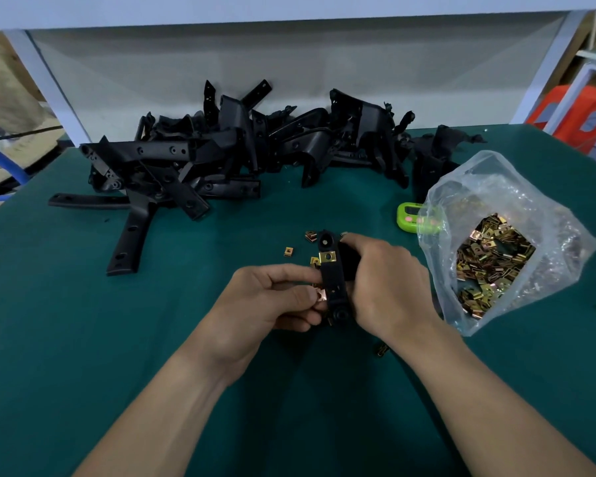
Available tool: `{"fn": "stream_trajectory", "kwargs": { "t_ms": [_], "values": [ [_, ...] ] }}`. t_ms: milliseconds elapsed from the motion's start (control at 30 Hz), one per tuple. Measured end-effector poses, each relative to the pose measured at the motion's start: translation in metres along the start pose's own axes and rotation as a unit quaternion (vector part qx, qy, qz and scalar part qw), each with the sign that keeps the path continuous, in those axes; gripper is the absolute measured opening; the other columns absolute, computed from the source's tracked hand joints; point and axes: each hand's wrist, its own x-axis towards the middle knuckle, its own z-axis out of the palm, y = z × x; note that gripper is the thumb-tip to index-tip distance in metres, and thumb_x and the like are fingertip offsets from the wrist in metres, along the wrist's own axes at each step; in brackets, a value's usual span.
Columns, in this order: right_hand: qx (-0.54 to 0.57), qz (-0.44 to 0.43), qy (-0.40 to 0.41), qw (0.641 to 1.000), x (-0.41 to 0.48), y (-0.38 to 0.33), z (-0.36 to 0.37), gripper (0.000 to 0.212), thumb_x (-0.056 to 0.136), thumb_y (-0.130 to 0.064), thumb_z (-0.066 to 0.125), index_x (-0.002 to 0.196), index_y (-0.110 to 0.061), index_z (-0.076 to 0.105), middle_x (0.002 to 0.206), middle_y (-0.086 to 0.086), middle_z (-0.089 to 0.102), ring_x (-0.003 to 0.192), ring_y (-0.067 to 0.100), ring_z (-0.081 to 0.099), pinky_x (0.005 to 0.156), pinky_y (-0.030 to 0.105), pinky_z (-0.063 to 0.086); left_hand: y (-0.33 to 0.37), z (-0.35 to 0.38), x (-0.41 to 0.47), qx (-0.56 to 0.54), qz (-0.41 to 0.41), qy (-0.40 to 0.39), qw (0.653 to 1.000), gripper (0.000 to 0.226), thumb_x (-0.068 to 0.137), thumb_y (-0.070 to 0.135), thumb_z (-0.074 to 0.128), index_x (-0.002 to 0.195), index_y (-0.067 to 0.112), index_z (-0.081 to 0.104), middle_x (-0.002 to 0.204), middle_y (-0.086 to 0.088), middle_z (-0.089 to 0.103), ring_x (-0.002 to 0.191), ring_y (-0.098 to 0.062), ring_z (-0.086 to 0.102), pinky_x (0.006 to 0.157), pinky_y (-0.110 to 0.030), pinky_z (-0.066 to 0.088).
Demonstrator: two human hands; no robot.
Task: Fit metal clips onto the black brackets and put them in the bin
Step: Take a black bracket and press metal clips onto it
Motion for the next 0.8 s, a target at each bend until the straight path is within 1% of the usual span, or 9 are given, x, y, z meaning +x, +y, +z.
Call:
{"fn": "stream_trajectory", "kwargs": {
  "t_ms": [67, 133, 267, 367, 467, 567, 633, 700, 800],
  "values": [
    [-0.004, -0.001, -0.009, 1.0, 0.0, 0.0, 0.0, 0.052, 0.081, -0.018, 0.069, 0.128, -0.041, 0.061, 0.085, -0.006, 0.07, 0.082, 0.028, 0.066, 0.066, 0.03, 0.034, 0.001, 0.001, -0.001, 0.017, 0.014, 0.007, 1.0, 0.026, 0.088, -0.002, 0.071, 0.089, 0.021, 0.083, 0.076, -0.013, 0.075, 0.061, -0.016, 0.069, 0.057, -0.021, 0.055],
    [-0.004, 0.003, -0.019, 1.0, -0.001, -0.001, 0.0, 0.055, 0.08, -0.014, 0.067, 0.127, -0.042, 0.061, 0.077, -0.007, 0.063, 0.079, 0.028, 0.063, 0.066, 0.031, 0.034, 0.0, 0.002, -0.001, 0.029, 0.029, 0.022, 0.999, 0.026, 0.087, -0.004, 0.072, 0.092, 0.02, 0.082, 0.074, -0.015, 0.074, 0.058, -0.017, 0.067, 0.055, -0.022, 0.054],
    [-0.009, -0.004, -0.007, 1.0, -0.001, -0.002, 0.0, 0.048, 0.081, -0.01, 0.065, 0.117, -0.041, 0.062, 0.061, -0.014, 0.038, 0.064, 0.021, 0.043, 0.062, 0.031, 0.033, -0.002, 0.004, -0.001, 0.066, 0.039, 0.017, 0.997, 0.028, 0.088, -0.003, 0.073, 0.099, 0.022, 0.08, 0.074, -0.016, 0.074, 0.058, -0.018, 0.066, 0.055, -0.023, 0.053],
    [-0.021, -0.004, 0.01, 1.0, -0.001, -0.002, 0.0, 0.04, 0.086, -0.01, 0.06, 0.113, -0.039, 0.062, 0.06, -0.013, 0.035, 0.055, 0.014, 0.036, 0.051, 0.03, 0.026, -0.001, 0.005, -0.002, 0.049, 0.044, 0.018, 0.998, 0.034, 0.087, -0.005, 0.072, 0.102, 0.024, 0.079, 0.072, -0.016, 0.073, 0.056, -0.019, 0.065, 0.054, -0.023, 0.053],
    [-0.023, 0.002, 0.014, 1.0, 0.0, -0.002, 0.0, 0.038, 0.087, -0.01, 0.058, 0.113, -0.038, 0.063, 0.06, -0.013, 0.033, 0.053, 0.005, 0.028, 0.048, 0.024, 0.019, -0.002, 0.005, -0.002, 0.034, 0.052, 0.039, 0.997, 0.036, 0.086, -0.007, 0.072, 0.104, 0.024, 0.08, 0.07, -0.016, 0.072, 0.055, -0.019, 0.065, 0.052, -0.023, 0.052],
    [-0.013, 0.004, -0.007, 1.0, -0.002, -0.007, 0.0, 0.031, 0.088, -0.014, 0.058, 0.109, -0.036, 0.06, 0.064, -0.011, 0.042, 0.059, 0.014, 0.046, 0.051, 0.03, 0.026, -0.006, 0.007, -0.003, 0.04, 0.056, 0.05, 0.996, 0.036, 0.084, -0.003, 0.077, 0.107, 0.025, 0.079, 0.066, -0.011, 0.07, 0.053, -0.018, 0.063, 0.051, -0.022, 0.05],
    [-0.005, 0.005, -0.024, 1.0, -0.003, -0.011, 0.001, 0.027, 0.088, -0.017, 0.059, 0.11, -0.034, 0.059, 0.078, -0.005, 0.06, 0.078, 0.028, 0.062, 0.06, 0.033, 0.035, -0.005, 0.01, -0.004, 0.046, 0.067, 0.044, 0.996, 0.04, 0.078, 0.006, 0.081, 0.109, 0.031, 0.078, 0.064, -0.009, 0.069, 0.053, -0.017, 0.062, 0.051, -0.022, 0.049],
    [0.009, 0.014, -0.026, 1.0, -0.003, -0.011, 0.002, 0.028, 0.087, -0.018, 0.06, 0.112, -0.033, 0.06, 0.088, -0.001, 0.067, 0.084, 0.032, 0.064, 0.065, 0.035, 0.039, -0.005, 0.013, -0.004, 0.048, 0.079, 0.044, 0.995, 0.042, 0.075, 0.014, 0.077, 0.11, 0.037, 0.077, 0.064, -0.009, 0.069, 0.053, -0.016, 0.063, 0.051, -0.022, 0.049],
    [0.016, 0.027, -0.028, 0.999, -0.001, -0.007, 0.003, 0.03, 0.088, -0.017, 0.061, 0.114, -0.032, 0.061, 0.08, -0.003, 0.06, 0.08, 0.032, 0.059, 0.066, 0.035, 0.04, -0.005, 0.015, -0.003, 0.062, 0.084, 0.042, 0.994, 0.04, 0.08, 0.008, 0.079, 0.108, 0.038, 0.078, 0.067, -0.008, 0.071, 0.054, -0.016, 0.063, 0.052, -0.022, 0.051]
  ]
}}
